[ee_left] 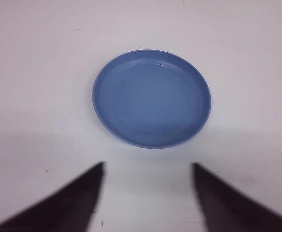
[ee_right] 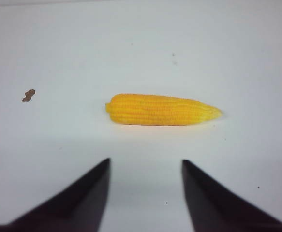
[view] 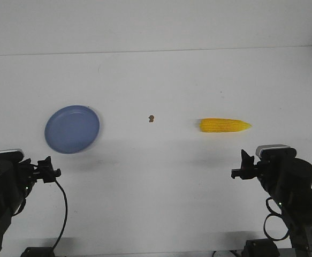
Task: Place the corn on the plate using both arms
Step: 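Lower the left gripper to the rim of the blue plate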
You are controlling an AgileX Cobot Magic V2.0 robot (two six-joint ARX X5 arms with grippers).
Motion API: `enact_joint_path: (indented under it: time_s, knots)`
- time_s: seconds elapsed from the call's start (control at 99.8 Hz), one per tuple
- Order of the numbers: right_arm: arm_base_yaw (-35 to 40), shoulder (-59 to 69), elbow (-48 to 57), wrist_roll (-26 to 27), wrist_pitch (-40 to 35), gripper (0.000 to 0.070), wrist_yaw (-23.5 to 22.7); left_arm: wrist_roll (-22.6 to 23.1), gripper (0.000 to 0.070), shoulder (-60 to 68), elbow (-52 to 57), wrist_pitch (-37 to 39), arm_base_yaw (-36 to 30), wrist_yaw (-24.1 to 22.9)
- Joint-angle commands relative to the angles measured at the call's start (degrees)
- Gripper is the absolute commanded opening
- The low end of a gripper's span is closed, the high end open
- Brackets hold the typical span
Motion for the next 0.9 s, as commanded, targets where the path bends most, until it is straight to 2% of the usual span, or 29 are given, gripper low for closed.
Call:
enact_joint_path:
  time_s: [0.0, 0.291, 0.581, 0.892]
  knots:
    - [0.04, 0.35, 1.18, 0.35, 1.01, 0.0376, -0.20, 0.63, 0.0514, 0.31, 1.03, 0.28, 0.00, -0.15]
    - [0.04, 0.37, 1.18, 0.35, 1.64, 0.0376, -0.17, -0.90, 0.0512, 3.67, 1.11, 2.58, 0.13, -0.13]
    - [0.04, 0.37, 1.18, 0.35, 1.64, 0.0376, -0.17, -4.70, 0.0508, 21.51, 4.13, 9.25, 6.05, 0.35]
    - [0.04, 0.37, 1.18, 0.35, 1.64, 0.0376, -0.20, -6.05, 0.0505, 43.10, 13.35, 12.15, 12.31, 7.56]
